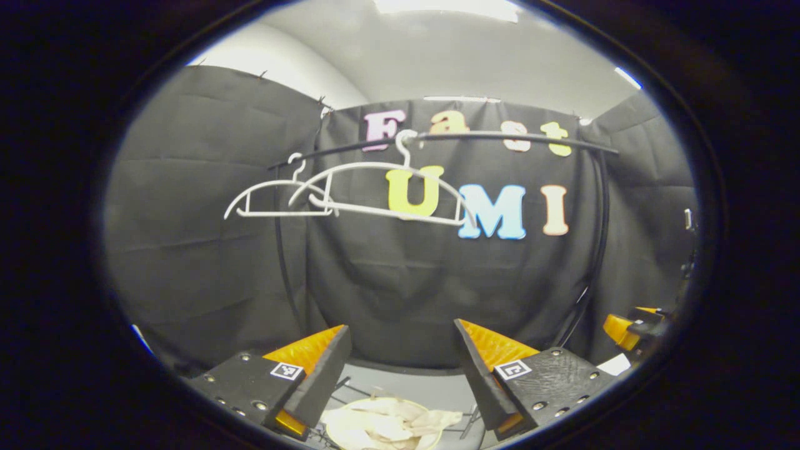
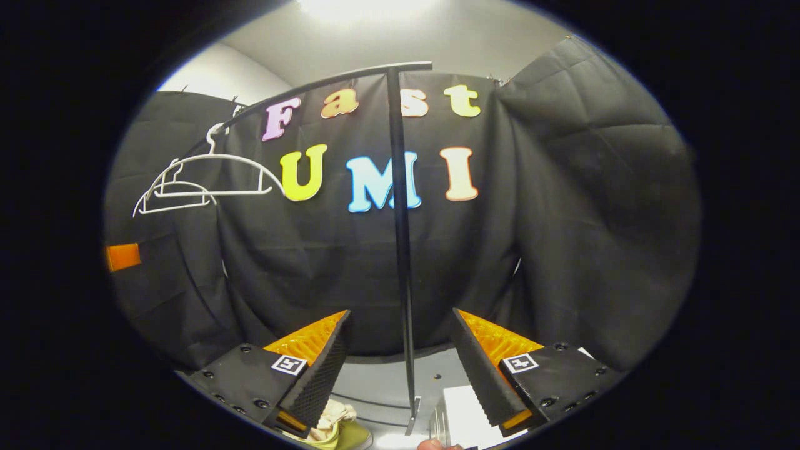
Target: Grasp the clothes on the hanger with both hands and then place them into the laundry hamper below.
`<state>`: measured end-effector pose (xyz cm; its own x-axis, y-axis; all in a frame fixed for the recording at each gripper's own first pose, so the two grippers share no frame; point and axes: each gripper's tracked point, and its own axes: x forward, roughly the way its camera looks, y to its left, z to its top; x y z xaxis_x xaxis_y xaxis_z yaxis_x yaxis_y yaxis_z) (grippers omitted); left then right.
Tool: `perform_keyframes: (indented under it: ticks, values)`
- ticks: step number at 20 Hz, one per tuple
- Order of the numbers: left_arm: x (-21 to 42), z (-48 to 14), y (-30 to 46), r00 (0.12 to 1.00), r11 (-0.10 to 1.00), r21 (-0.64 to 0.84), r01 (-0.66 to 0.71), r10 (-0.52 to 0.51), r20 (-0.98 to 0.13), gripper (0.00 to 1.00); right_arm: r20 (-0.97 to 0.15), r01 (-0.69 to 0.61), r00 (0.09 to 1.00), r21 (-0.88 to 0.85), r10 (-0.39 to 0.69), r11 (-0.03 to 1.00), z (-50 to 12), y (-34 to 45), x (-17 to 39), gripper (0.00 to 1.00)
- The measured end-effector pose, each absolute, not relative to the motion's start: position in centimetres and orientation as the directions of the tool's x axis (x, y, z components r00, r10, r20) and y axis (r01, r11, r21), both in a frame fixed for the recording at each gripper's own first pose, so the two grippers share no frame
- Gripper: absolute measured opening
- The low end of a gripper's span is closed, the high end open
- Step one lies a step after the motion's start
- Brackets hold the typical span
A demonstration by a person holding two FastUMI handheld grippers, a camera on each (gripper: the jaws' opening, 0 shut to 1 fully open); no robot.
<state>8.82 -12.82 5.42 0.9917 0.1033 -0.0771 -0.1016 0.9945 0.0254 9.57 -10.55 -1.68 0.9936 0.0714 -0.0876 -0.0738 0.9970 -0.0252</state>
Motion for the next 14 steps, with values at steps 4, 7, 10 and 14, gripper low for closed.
perform_keyframes:
  ticks: [4, 7, 10, 14]
  values:
    - [9.4, 10.8, -12.6, 0.997, 0.999, -0.022, -0.033, 0.035, 0.065, 0.94, -0.007, -0.027, 1.0, 0.042, 0.027, 0.999, 2.1, -10.2, 8.2, 0.98]
    - [9.3, 11.7, -11.9, 0.994, 0.998, -0.06, 0.001, 0.006, 0.108, 0.94, 0.1, 0.002, 0.995, 0.104, -0.013, 0.995, 5.0, -9.6, 6.6, 0.98]
    - [8.4, 10.0, -9.9, 0.994, 0.992, -0.12, 0.032, -0.019, 0.103, 0.94, 0.136, 0.035, 0.989, 0.12, -0.051, 0.992, 5.2, -9.3, 4.7, 0.98]
    - [7.4, 8.8, -7.8, 0.989, 0.991, -0.129, 0.04, -0.022, 0.144, 0.94, 0.17, 0.077, 0.981, 0.109, -0.095, 0.991, 4.3, -8.8, 1.8, 0.98]
